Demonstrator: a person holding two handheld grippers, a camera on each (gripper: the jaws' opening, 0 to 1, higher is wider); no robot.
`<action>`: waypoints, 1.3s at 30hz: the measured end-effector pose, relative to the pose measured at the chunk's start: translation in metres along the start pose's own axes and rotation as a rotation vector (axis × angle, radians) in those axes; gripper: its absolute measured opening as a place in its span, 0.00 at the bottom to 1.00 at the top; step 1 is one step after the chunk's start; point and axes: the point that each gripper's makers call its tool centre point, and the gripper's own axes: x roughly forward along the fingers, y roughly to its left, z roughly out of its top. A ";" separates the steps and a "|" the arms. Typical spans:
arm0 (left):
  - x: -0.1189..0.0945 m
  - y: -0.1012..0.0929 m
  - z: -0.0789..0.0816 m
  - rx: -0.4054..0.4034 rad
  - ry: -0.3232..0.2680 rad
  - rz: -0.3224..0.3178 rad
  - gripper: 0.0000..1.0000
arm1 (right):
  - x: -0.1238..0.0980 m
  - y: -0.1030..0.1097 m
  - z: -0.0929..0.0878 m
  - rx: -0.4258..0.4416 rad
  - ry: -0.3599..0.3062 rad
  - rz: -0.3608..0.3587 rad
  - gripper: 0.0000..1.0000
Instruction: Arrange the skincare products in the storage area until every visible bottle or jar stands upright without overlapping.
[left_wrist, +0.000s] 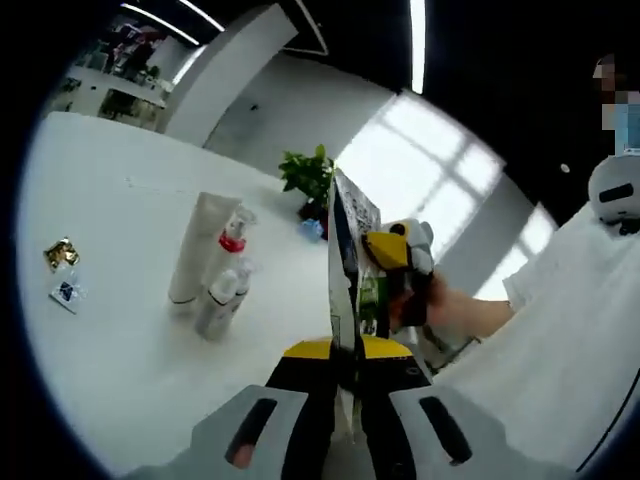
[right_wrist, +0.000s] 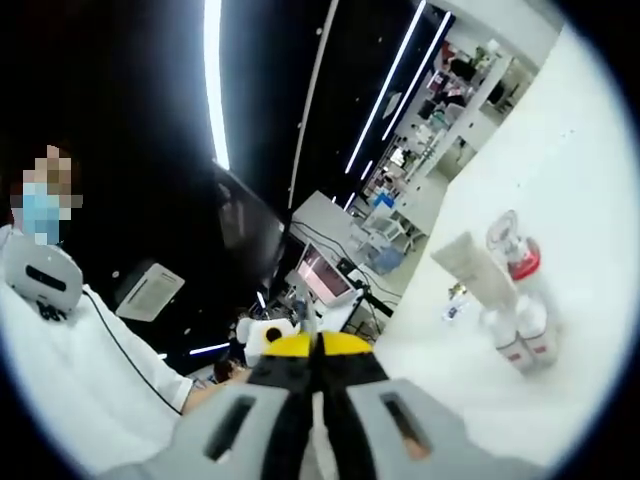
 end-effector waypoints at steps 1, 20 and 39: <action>0.000 -0.002 0.001 -0.018 -0.012 -0.007 0.01 | 0.000 0.000 0.001 0.002 -0.003 0.001 0.01; -0.008 -0.020 0.030 -0.127 -0.152 -0.088 0.00 | -0.001 0.004 -0.017 0.075 -0.010 0.021 0.16; -0.013 -0.009 0.052 -0.171 -0.209 -0.066 0.00 | 0.002 0.016 -0.025 0.140 -0.046 0.057 0.02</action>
